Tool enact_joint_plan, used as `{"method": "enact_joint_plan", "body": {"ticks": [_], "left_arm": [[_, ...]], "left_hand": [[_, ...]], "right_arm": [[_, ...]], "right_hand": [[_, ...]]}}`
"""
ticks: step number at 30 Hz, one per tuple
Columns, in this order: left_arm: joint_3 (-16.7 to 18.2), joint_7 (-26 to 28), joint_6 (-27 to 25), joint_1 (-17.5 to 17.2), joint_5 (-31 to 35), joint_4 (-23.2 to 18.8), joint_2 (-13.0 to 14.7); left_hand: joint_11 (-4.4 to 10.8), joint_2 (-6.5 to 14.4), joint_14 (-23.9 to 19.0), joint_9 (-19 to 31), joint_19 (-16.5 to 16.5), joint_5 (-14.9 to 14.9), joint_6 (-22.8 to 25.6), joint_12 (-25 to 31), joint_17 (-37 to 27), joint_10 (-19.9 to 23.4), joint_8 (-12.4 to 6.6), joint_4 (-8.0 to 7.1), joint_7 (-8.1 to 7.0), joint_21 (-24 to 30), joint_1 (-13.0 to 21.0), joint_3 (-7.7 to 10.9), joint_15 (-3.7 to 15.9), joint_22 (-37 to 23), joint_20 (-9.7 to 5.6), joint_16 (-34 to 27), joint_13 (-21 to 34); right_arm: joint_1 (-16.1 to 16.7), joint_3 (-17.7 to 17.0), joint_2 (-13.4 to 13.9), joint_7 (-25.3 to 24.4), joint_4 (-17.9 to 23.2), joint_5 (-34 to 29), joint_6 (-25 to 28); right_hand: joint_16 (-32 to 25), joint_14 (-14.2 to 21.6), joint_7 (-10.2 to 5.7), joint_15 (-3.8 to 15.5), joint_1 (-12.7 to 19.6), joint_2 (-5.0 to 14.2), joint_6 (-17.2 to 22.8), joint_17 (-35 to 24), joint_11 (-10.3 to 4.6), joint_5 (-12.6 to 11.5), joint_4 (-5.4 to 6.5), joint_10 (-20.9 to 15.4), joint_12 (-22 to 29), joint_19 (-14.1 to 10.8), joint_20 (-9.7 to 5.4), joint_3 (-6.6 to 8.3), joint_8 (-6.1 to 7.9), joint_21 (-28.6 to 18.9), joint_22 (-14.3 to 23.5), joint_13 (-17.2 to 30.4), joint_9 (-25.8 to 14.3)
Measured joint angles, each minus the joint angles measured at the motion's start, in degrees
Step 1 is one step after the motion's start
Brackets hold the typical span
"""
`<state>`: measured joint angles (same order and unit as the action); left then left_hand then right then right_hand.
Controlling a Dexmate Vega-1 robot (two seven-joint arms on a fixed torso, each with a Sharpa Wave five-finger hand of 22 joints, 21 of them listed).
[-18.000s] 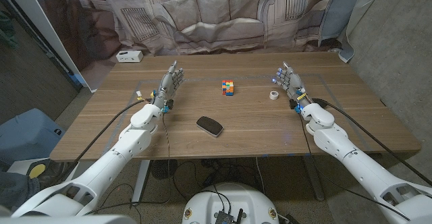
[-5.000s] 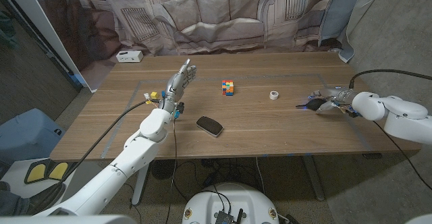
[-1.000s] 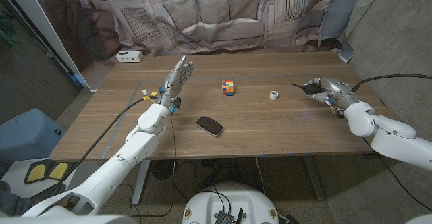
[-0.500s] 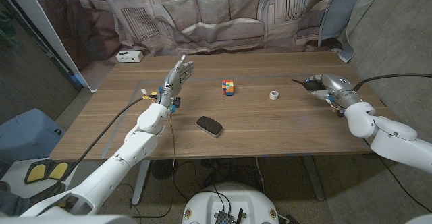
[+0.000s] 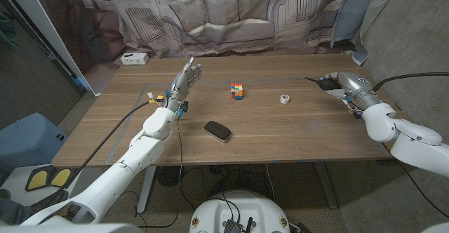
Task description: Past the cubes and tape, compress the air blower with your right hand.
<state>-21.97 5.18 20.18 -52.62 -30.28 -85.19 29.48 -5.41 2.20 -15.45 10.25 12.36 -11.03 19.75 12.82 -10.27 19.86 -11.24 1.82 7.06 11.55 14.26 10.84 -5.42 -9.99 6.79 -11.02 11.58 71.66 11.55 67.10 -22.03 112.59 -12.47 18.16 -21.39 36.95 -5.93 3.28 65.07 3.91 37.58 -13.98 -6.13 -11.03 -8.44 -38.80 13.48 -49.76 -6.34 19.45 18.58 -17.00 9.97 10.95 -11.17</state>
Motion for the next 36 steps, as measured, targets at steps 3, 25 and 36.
{"method": "enact_joint_plan", "body": {"ticks": [3,25,36], "left_arm": [[-0.05,0.06,-0.04,0.0,0.06,-0.01,-0.04],[-0.38,0.22,-0.73,0.28,0.18,0.05,-0.23],[-0.47,0.22,-0.98,0.59,0.27,0.03,-0.2]], "left_hand": [[0.0,0.0,0.0,0.0,0.0,0.0,0.0,0.0,0.0,0.0,0.0,0.0,0.0,0.0,0.0,0.0,0.0,0.0,0.0,0.0,0.0],[0.0,0.0,0.0,0.0,0.0,0.0,0.0,0.0,0.0,0.0,0.0,0.25,0.0,0.0,0.0,0.26,0.0,0.0,0.0,0.0,0.0],[0.0,0.0,0.0,0.0,0.0,0.0,0.0,0.0,0.0,0.0,0.0,0.25,0.0,0.0,0.0,0.26,0.0,0.0,0.0,0.0,-0.01]], "right_arm": [[0.63,-0.97,0.17,-0.08,0.26,0.1,-0.37],[1.05,-3.44,-1.18,0.59,-0.76,-0.45,-4.54],[0.66,-3.85,-2.63,0.84,-2.08,-0.02,-7.62]], "right_hand": [[0.0,0.31,0.0,0.3,-0.06,0.06,0.0,0.0,0.0,0.0,0.0,0.0,0.0,-0.21,-0.21,0.0,0.0,0.0,0.0,0.0,0.0],[-0.89,4.35,0.5,0.8,3.1,3.21,5.05,-0.91,1.08,0.55,-0.59,-3.8,-0.12,-3.29,-1.02,1.21,-0.12,-0.95,0.32,0.13,0.0],[-1.42,9.3,1.48,1.92,1.89,6.85,8.06,-0.62,1.86,0.67,1.71,-6.18,0.11,-6.17,-1.84,3.29,0.22,-2.33,0.32,0.12,0.1]]}}
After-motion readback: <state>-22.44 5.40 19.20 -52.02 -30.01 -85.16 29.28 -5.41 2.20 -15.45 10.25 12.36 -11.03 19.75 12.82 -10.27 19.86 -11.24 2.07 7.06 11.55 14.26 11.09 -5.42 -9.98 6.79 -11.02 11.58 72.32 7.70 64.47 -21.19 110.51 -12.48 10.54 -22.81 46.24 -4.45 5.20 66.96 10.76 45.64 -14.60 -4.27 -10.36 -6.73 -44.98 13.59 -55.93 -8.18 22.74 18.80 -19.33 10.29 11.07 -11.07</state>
